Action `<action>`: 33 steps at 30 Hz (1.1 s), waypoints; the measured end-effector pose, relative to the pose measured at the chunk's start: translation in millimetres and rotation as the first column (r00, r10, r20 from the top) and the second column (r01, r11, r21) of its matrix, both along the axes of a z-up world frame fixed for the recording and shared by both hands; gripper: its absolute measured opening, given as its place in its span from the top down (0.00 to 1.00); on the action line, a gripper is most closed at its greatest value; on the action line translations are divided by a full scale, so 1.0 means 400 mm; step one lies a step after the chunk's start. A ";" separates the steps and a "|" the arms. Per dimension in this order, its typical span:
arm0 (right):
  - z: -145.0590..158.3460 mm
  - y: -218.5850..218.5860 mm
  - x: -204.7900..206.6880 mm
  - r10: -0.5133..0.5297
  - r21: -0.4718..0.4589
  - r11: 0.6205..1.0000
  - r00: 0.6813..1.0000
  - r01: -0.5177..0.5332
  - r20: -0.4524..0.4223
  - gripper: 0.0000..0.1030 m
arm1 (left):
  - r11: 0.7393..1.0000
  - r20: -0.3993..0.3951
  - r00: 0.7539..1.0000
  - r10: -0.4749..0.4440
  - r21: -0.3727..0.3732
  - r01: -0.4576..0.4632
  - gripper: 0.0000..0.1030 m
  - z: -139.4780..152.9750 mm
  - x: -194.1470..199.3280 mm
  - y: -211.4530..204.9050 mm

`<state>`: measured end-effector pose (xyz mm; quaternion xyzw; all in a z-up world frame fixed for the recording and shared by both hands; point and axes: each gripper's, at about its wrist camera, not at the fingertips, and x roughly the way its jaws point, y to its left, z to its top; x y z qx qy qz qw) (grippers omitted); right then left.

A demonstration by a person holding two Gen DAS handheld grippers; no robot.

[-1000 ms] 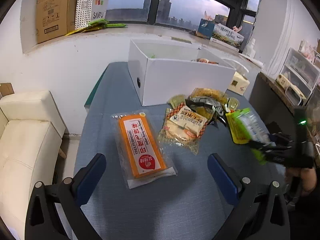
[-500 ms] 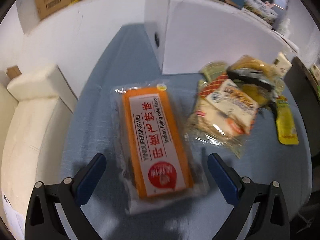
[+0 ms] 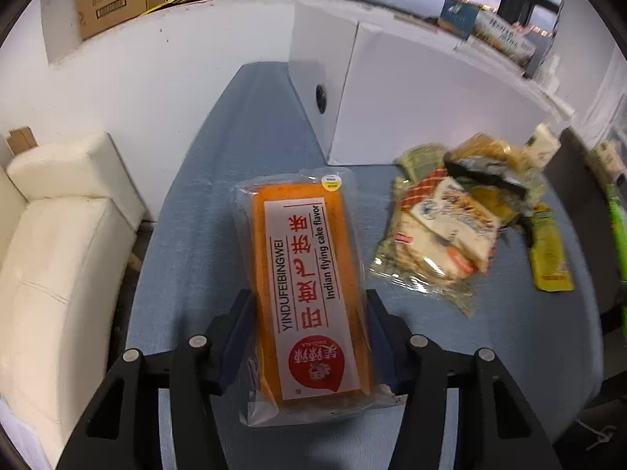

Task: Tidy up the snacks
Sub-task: 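Grasp the green-white bar pack with the right tool while the left grasps the orange cake pack, then drop both packs into the white box and open both tools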

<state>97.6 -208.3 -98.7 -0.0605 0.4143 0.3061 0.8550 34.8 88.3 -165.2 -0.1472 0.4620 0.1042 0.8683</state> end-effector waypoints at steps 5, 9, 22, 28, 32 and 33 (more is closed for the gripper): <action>0.006 0.016 -0.002 0.015 0.006 1.000 1.000 -0.015 0.011 0.35 | 1.000 0.071 0.997 -0.010 -0.006 0.011 0.42 0.063 -0.045 -0.015; 0.026 0.025 0.010 0.031 0.041 0.999 0.999 -0.032 0.012 0.35 | 0.999 0.155 0.987 -0.035 -0.023 0.039 0.42 0.154 -0.052 -0.026; 0.210 0.155 0.257 0.029 0.177 0.983 0.997 -0.041 0.074 0.35 | 0.989 0.343 0.927 -0.150 0.067 0.135 0.42 0.412 0.223 -0.019; 0.247 0.232 0.448 -0.020 0.151 0.989 0.998 0.010 0.062 0.35 | 0.983 0.306 0.938 -0.165 0.128 0.132 0.42 0.429 0.408 0.010; 0.257 0.276 0.547 -0.036 0.093 0.995 0.997 0.030 0.065 0.35 | 0.988 0.272 0.953 -0.137 0.112 0.110 0.42 0.407 0.505 0.048; 0.257 0.283 0.563 -0.039 0.074 0.997 0.997 0.034 0.070 0.35 | 0.987 0.264 0.955 -0.135 0.118 0.107 0.42 0.397 0.515 0.051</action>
